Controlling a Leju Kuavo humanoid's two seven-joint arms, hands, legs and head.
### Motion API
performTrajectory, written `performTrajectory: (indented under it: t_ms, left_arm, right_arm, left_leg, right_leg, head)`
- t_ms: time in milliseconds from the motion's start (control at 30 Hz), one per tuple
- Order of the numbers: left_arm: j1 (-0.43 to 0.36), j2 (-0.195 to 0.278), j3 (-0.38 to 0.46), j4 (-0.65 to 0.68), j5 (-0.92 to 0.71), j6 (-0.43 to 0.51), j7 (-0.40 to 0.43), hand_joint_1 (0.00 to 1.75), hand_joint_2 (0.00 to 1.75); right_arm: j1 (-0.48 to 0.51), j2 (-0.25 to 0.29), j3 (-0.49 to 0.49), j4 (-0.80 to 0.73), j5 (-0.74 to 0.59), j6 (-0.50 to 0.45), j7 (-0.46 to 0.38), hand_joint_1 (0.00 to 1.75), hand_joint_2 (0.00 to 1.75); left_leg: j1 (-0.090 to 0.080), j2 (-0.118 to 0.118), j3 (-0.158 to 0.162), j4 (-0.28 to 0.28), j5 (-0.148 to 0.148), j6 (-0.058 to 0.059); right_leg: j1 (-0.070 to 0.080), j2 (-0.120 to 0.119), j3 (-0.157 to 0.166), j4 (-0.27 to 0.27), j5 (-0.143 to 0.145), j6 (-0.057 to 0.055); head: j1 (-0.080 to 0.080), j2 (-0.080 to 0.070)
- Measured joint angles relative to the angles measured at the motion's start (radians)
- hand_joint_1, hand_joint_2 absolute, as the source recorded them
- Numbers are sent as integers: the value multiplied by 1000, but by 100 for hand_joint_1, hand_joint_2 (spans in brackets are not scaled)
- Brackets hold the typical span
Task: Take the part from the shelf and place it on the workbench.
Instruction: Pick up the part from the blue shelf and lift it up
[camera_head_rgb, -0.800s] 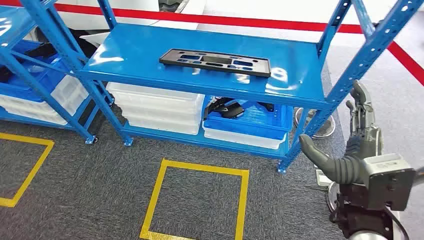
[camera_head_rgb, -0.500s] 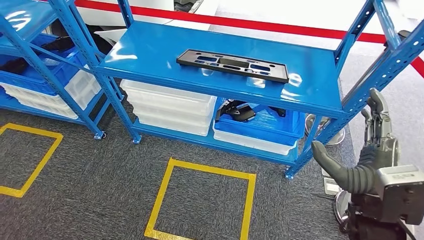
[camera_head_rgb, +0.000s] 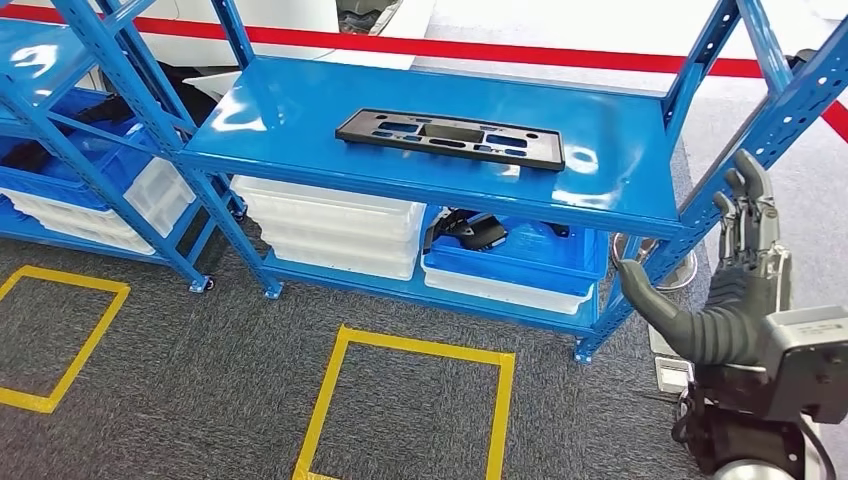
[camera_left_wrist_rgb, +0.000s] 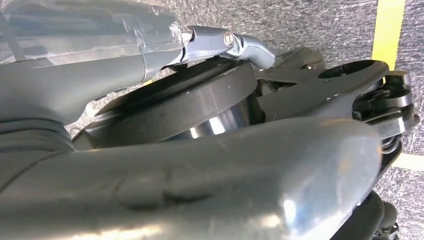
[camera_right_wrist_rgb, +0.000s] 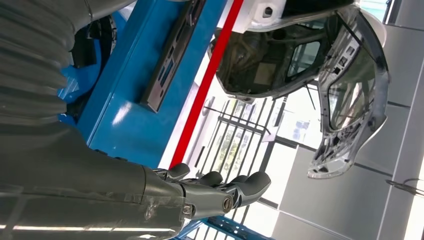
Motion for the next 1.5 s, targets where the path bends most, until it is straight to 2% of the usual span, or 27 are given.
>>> performTrajectory:
  t_ms: [67, 100, 133, 233, 300, 333, 400, 433, 467, 500, 567, 633, 700, 800, 867, 933, 967, 1000, 1067, 1100, 1133, 1167, 1300, 1367, 1433, 1467, 1500]
  left_arm:
    - [2, 0, 0, 0, 1, 1, 0, 0, 0]
    - [3, 0, 0, 0, 1, 1, 1, 0, 0]
    - [5, 0, 0, 0, 2, 1, 1, 0, 0]
    - [5, 0, 0, 0, 6, 2, 1, 0, 0]
    - [5, -1, 0, 0, 7, 2, 2, 0, 0]
    - [5, -2, 0, 0, 7, 2, 3, 0, 0]
    - [6, -2, 0, 0, 8, 2, 4, 0, 0]
    - [6, -2, 0, 0, 8, 2, 4, 0, 0]
    - [6, -2, 0, 0, 9, 2, 4, 0, 0]
    - [7, -3, 0, 0, 9, 2, 4, 0, 0]
    - [8, -4, 0, 0, 10, 3, 6, 0, 0]
    - [8, -5, 0, 0, 9, 4, 8, 0, 0]
    - [8, -5, 0, 0, 8, 5, 8, 0, 0]
    - [8, -5, 0, 0, 8, 6, 8, 0, 0]
    - [6, -5, 0, 1, 8, 6, 6, 0, 0]
    - [3, -5, 0, 1, 8, 6, 4, 0, 0]
    - [1, -5, 0, 1, 8, 7, 3, 0, 0]
    - [1, -5, 0, 1, 8, 7, 3, 0, 0]
    - [1, -4, 0, 1, 8, 9, 3, 0, 0]
    - [2, -4, 0, 2, 8, 9, 3, 0, 0]
    - [3, -4, -1, 2, 8, 10, 4, 0, 0]
    - [4, -5, -1, 3, 8, 10, 4, 0, 0]
    - [4, -5, -1, 3, 8, 10, 4, 0, 0]
    - [4, -5, -2, 3, 8, 10, 5, 0, 0]
    - [5, -5, -4, 3, 8, 10, 5, 0, 0]
    - [6, -5, -6, 3, 8, 10, 5, 0, 0]
    - [6, -5, -8, 3, 8, 10, 5, 0, 0]
  right_arm:
    - [-5, 0, 3, 2, -6, 0, -3, 0, 175]
    - [-9, 0, 5, 3, -8, 0, -4, 0, 175]
    - [-12, 0, 6, 4, -10, 0, -5, 0, 175]
    - [-17, 0, 10, 6, -16, 0, -5, 0, 175]
    - [-19, 0, 11, 7, -19, 0, -4, 0, 175]
    - [-20, 0, 11, 7, -21, 0, -4, 0, 175]
    - [-21, 0, 13, 9, -23, 0, -4, 0, 175]
    - [-21, 0, 14, 10, -23, 0, -4, 0, 175]
    - [-21, 0, 16, 12, -24, 0, -4, 0, 175]
    - [-21, 0, 17, 13, -24, 0, -4, 0, 175]
    - [-21, 0, 17, 15, -22, 0, -2, 0, 175]
    - [-20, 0, 17, 16, -15, 0, 1, 0, 175]
    - [-19, -1, 17, 16, -9, 0, 5, 0, 175]
    - [-17, -1, 17, 16, -4, 0, 9, 0, 175]
    - [-16, -1, 17, 16, -3, 0, 12, 0, 175]
    - [-16, 0, 17, 16, -2, 0, 16, 0, 175]
    - [-15, 0, 17, 16, -3, 0, 17, 0, 175]
    - [-14, 0, 17, 16, -3, 0, 18, 0, 175]
    - [-12, 0, 17, 16, -5, 0, 18, 0, 175]
    - [-12, 0, 17, 16, -6, 0, 18, 0, 175]
    - [-11, 0, 17, 16, -6, 0, 17, 0, 175]
    - [-11, 0, 17, 16, -7, 0, 17, 0, 175]
    - [-10, -1, 17, 16, -6, 0, 16, 0, 175]
    - [-10, -1, 17, 16, -6, 0, 16, 0, 175]
    - [-6, -1, 16, 16, -6, 0, 15, 0, 175]
    - [-3, -1, 16, 16, -6, 0, 14, 0, 175]
    - [0, -1, 16, 17, -7, 0, 12, 0, 175]
  left_leg:
    - [4, 0, 44, -123, 87, -1]
    - [4, -1, 66, -179, 115, 0]
    - [3, -1, 80, -218, 126, 6]
    - [1, -1, 85, -248, 118, 28]
    - [5, -1, 91, -256, 119, 41]
    - [7, 0, 94, -259, 119, 47]
    - [5, 1, 97, -260, 116, 55]
    - [3, 1, 99, -260, 113, 58]
    - [1, 1, 103, -260, 110, 60]
    - [0, 0, 108, -260, 106, 61]
    - [-2, -3, 124, -260, 94, 60]
    - [-5, -4, 134, -259, 84, 53]
    - [-6, -4, 136, -261, 79, 44]
    - [-9, -3, 138, -247, 63, 27]
    - [-8, -2, 98, -158, 22, 12]
    - [-4, -2, 24, -30, -18, 1]
    - [-3, -2, -2, 8, -18, -1]
    - [-2, -2, -12, 9, 3, -3]
    - [2, -1, 16, -91, 90, -4]
    - [2, -2, 36, -148, 124, -2]
    - [2, -2, 55, -197, 142, 2]
    - [2, -2, 64, -224, 143, 8]
    - [3, -3, 76, -251, 128, 34]
    - [7, -1, 89, -262, 125, 44]
    - [6, 1, 99, -264, 117, 52]
    - [6, 0, 105, -264, 111, 54]
    - [5, -1, 113, -264, 105, 55]
  right_leg:
    - [-2, 3, 15, 0, -10, 7]
    - [-1, 5, 20, 1, -15, 12]
    - [0, 6, 22, 2, -19, 17]
    - [2, 7, 20, -1, -22, 33]
    - [2, 7, 11, 26, -42, 41]
    - [2, 7, -8, 67, -64, 44]
    - [3, 7, -78, 195, -114, 46]
    - [3, 7, -113, 251, -126, 46]
    - [3, 7, -135, 278, -121, 44]
    - [4, 7, -139, 268, -96, 41]
    - [8, 7, -98, 154, -14, 30]
    - [15, 7, -55, 49, 28, 20]
    - [20, 8, -44, 21, 22, 15]
    - [10, 9, -29, 3, 18, 5]
    - [5, 5, -13, -6, 14, -1]
    - [4, 2, -2, -7, 5, -5]
    - [3, 2, 5, -7, 0, -5]
    - [3, 3, 13, -7, -6, -4]
    - [1, 6, 34, -7, -21, 1]
    - [2, 8, 43, -7, -28, 5]
    - [3, 10, 48, -6, -35, 10]
    - [5, 11, 48, -6, -38, 15]
    - [4, 12, 44, 2, -53, 34]
    - [3, 12, 6, 79, -87, 42]
    - [4, 12, -75, 209, -122, 45]
    - [4, 12, -109, 252, -123, 46]
    - [4, 12, -127, 263, -105, 45]
  head:
    - [-7, 0]
    - [-12, 0]
    - [-15, 0]
    - [-15, 0]
    - [-8, 0]
    - [-1, 0]
    - [14, 0]
    - [19, 0]
    - [23, 0]
    - [26, 0]
    - [33, 0]
    - [36, 0]
    - [36, 0]
    - [28, 0]
    - [16, 0]
    - [7, 0]
    - [4, 0]
    - [1, 0]
    - [-7, 0]
    - [-12, 0]
    - [-17, 0]
    - [-18, 0]
    - [-11, 0]
    - [-1, 0]
    - [13, 0]
    - [18, 0]
    - [22, 0]
